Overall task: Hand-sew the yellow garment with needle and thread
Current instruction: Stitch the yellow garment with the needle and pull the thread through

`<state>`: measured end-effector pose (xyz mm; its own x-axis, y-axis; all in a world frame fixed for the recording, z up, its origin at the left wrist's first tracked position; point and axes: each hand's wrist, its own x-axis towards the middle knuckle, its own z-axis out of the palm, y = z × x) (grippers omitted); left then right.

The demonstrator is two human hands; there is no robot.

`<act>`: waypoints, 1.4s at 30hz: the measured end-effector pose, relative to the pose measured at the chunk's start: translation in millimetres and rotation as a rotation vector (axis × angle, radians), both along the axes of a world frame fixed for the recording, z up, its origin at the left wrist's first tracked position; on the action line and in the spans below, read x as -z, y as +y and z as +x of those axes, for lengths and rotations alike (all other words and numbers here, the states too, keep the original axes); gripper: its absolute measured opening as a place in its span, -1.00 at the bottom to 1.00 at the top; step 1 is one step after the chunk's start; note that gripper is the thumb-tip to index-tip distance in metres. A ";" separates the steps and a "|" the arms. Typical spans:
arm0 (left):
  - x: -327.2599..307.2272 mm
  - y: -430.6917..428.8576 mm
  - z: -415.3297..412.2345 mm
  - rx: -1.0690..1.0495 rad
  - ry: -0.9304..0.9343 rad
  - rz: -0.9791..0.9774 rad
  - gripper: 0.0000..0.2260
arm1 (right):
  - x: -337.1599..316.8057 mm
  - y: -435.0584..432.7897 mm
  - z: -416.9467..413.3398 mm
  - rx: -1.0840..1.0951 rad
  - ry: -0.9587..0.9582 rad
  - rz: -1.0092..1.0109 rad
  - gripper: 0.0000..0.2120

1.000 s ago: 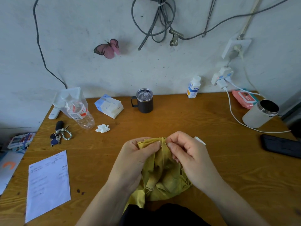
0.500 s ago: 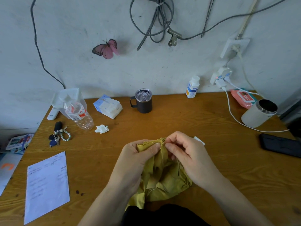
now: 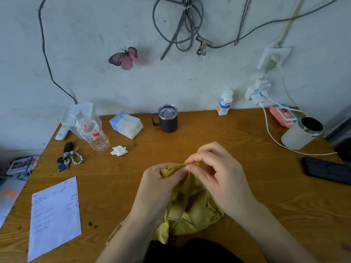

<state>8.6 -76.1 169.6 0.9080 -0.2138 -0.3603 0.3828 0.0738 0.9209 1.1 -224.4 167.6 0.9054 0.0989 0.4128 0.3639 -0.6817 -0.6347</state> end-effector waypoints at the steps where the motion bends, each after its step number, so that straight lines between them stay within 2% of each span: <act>1: -0.2 -1.1 -0.3 0.001 -0.011 0.026 -0.85 | -0.1 1.4 -0.1 0.002 -0.015 -0.033 -0.78; 7: -0.4 -2.6 0.0 -0.001 -0.011 0.068 -0.84 | 4.6 3.2 -0.1 0.035 -0.101 -0.147 -0.82; 14: 1.5 -6.1 1.5 0.010 0.012 0.082 -0.84 | 19.8 10.6 -0.8 0.049 -0.346 -0.020 -0.83; 17: 0.9 -4.7 2.0 -0.009 0.014 0.052 -0.83 | 24.1 9.3 0.6 0.062 -0.325 0.042 -0.81; 21: 3.1 -5.2 1.9 -0.025 0.013 0.071 -0.83 | 32.1 10.3 5.2 0.079 -0.262 -0.021 -0.80; 25: 5.0 -10.3 3.0 -0.011 0.036 0.112 -0.76 | 41.9 14.5 6.3 0.087 -0.323 -0.028 -0.81; 31: 4.8 -13.4 5.1 -0.005 0.052 0.113 -0.81 | 53.3 14.6 8.3 0.103 -0.413 -0.009 -0.81; 37: 9.0 -13.4 5.4 -0.050 0.060 0.112 -0.81 | 57.7 14.4 7.2 0.126 -0.298 0.037 -0.76; 42: 10.7 -15.0 6.0 -0.012 0.134 0.119 -0.68 | 57.3 17.2 8.2 0.121 -0.326 -0.025 -0.83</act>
<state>14.6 -91.1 158.9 0.8522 -0.1517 -0.5007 0.5028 -0.0271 0.8640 9.2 -207.3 110.3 0.7324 0.0122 0.6807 0.4597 -0.7464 -0.4812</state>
